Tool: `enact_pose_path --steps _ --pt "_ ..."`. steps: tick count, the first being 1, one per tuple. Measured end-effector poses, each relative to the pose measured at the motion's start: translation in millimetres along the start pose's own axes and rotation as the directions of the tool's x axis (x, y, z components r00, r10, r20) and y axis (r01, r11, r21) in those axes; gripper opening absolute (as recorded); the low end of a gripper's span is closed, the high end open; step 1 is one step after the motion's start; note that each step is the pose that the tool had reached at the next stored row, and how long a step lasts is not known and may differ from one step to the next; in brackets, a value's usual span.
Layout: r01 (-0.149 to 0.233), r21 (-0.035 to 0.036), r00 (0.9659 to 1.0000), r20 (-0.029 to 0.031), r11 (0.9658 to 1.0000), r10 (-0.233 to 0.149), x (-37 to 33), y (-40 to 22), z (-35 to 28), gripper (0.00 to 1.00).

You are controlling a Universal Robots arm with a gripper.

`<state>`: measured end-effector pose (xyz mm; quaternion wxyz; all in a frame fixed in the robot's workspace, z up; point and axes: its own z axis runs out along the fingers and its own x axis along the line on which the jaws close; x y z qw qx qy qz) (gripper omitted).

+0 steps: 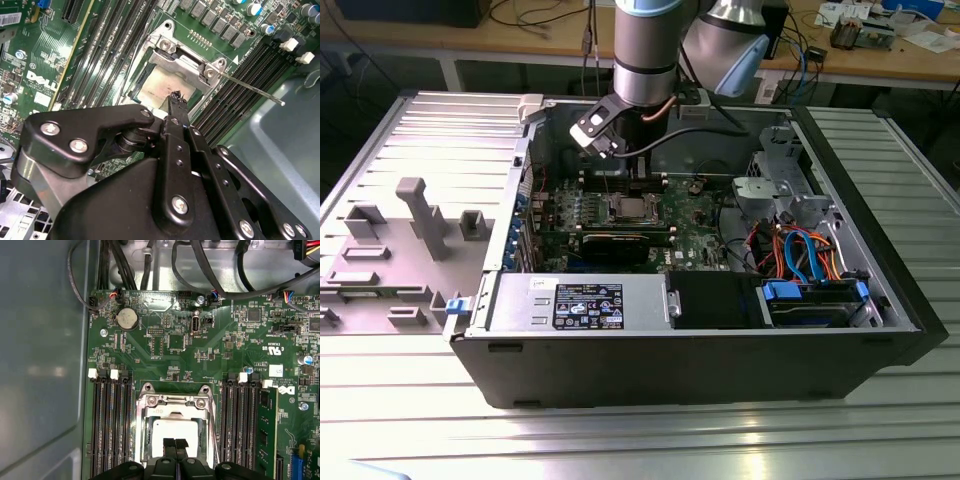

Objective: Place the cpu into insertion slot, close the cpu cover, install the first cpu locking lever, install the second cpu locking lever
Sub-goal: 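Close the cpu cover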

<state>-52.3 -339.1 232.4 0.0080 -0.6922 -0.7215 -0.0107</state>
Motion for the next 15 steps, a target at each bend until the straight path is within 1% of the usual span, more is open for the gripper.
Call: enact_pose_path --steps 10,15 --pt "0.000 0.0001 1.0000 -0.0001 1.0000 0.000 0.0 -0.7 0.0 0.11" --pt "0.000 -0.0001 1.0000 -0.0014 1.0000 0.000 0.1 -2.7 0.4 0.11"
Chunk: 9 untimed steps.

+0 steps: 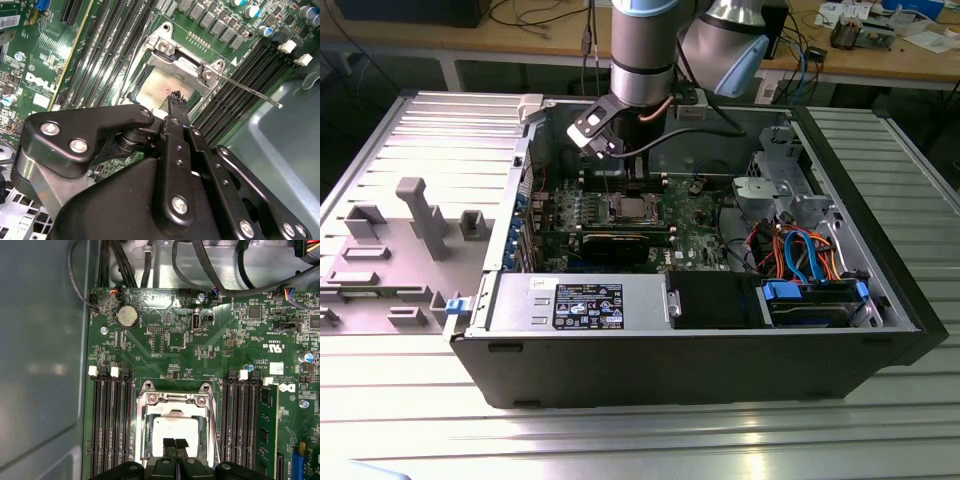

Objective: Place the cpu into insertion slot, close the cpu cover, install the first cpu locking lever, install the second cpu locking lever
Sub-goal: 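Close the cpu cover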

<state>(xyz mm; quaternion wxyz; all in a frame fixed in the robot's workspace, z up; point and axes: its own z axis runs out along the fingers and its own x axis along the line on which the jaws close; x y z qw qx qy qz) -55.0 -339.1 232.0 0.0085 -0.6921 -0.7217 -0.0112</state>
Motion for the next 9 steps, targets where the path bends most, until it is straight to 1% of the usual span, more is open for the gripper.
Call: enact_pose_path --steps 4,5,7,9 --pt "0.006 0.0000 1.0000 -0.0019 1.0000 -0.006 0.2 -6.8 3.5 0.11" --pt "0.009 0.0001 1.0000 -0.0020 1.0000 -0.009 0.2 -9.8 5.8 0.11" --pt "0.012 0.0002 0.9999 -0.0021 0.9999 -0.012 0.3 -13.1 8.5 0.11" --pt "0.013 0.0003 0.9999 -0.0020 0.9999 -0.013 0.3 -15.1 11.2 0.11"
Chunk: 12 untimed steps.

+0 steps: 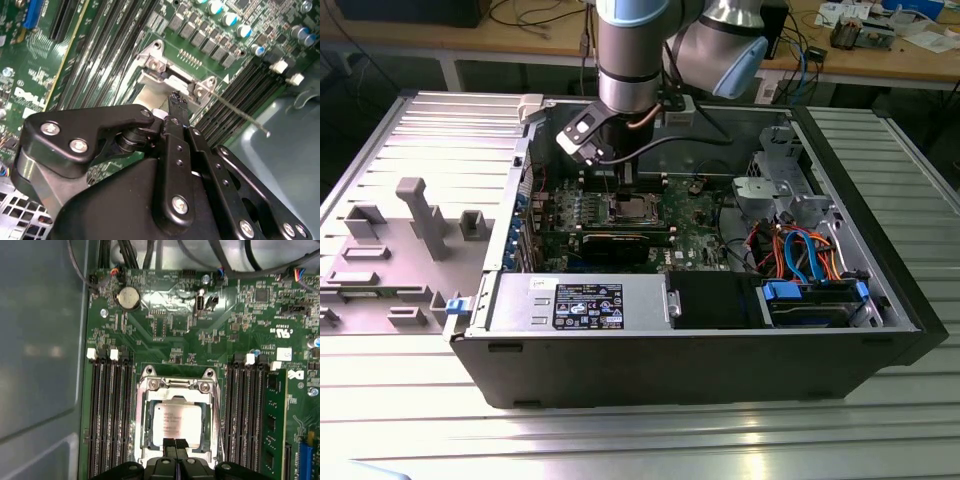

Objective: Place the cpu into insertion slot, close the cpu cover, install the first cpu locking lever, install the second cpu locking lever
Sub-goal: 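Close the cpu cover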

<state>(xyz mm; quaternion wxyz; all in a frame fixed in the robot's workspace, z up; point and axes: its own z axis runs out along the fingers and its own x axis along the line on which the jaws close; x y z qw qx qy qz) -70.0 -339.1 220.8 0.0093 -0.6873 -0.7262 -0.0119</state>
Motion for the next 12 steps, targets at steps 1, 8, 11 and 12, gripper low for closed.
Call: enact_pose_path --steps 1,8,11,12 --pt "0.000 0.0000 1.0000 0.0000 1.0000 0.000 0.0 -0.9 1.6 0.11" --pt "0.000 -0.0001 1.0000 -0.0001 1.0000 0.000 0.2 -4.8 3.3 0.11" --pt "0.000 -0.0001 1.0000 -0.0001 1.0000 0.000 0.3 -5.9 3.3 0.11" --pt "0.000 0.0000 1.0000 0.0000 1.0000 0.000 0.3 -6.4 3.3 0.11"
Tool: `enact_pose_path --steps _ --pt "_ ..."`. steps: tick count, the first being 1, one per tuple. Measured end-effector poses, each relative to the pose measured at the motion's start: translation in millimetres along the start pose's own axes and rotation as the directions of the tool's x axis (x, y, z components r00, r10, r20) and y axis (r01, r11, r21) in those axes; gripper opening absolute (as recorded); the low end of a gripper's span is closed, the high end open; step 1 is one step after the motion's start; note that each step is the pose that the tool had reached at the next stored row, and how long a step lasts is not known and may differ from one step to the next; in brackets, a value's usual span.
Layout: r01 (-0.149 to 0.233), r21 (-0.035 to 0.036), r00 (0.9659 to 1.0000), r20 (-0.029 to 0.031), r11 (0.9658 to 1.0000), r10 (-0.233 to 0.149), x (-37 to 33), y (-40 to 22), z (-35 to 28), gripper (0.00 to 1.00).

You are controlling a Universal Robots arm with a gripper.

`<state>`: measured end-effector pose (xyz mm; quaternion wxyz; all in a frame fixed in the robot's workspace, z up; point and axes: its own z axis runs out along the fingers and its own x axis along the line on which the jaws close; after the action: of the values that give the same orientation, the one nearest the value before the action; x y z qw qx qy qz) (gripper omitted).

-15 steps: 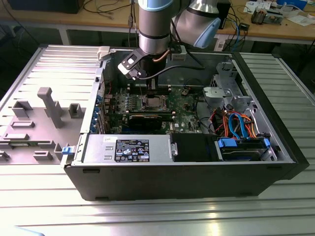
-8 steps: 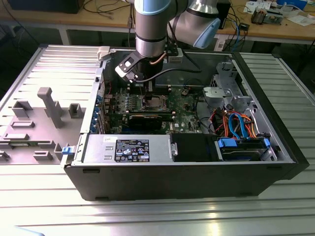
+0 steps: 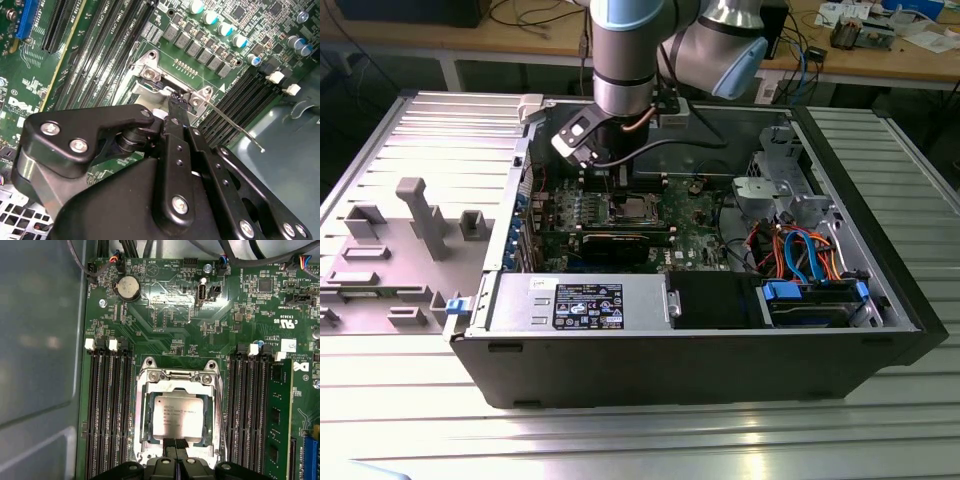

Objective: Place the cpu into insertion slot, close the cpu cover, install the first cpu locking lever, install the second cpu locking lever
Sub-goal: 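Close the cpu cover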

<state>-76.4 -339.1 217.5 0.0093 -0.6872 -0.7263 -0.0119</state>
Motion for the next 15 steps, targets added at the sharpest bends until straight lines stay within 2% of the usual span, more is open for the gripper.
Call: enact_pose_path --steps 5,10,15 --pt "0.000 0.0000 1.0000 0.0000 1.0000 0.000 0.3 -5.8 0.9 0.11" --pt "0.000 0.0000 1.0000 0.0000 1.0000 0.000 0.1 -6.2 9.2 0.11" --pt "0.000 -0.0017 1.0000 0.0001 1.0000 0.000 0.2 -6.6 7.8 0.11"
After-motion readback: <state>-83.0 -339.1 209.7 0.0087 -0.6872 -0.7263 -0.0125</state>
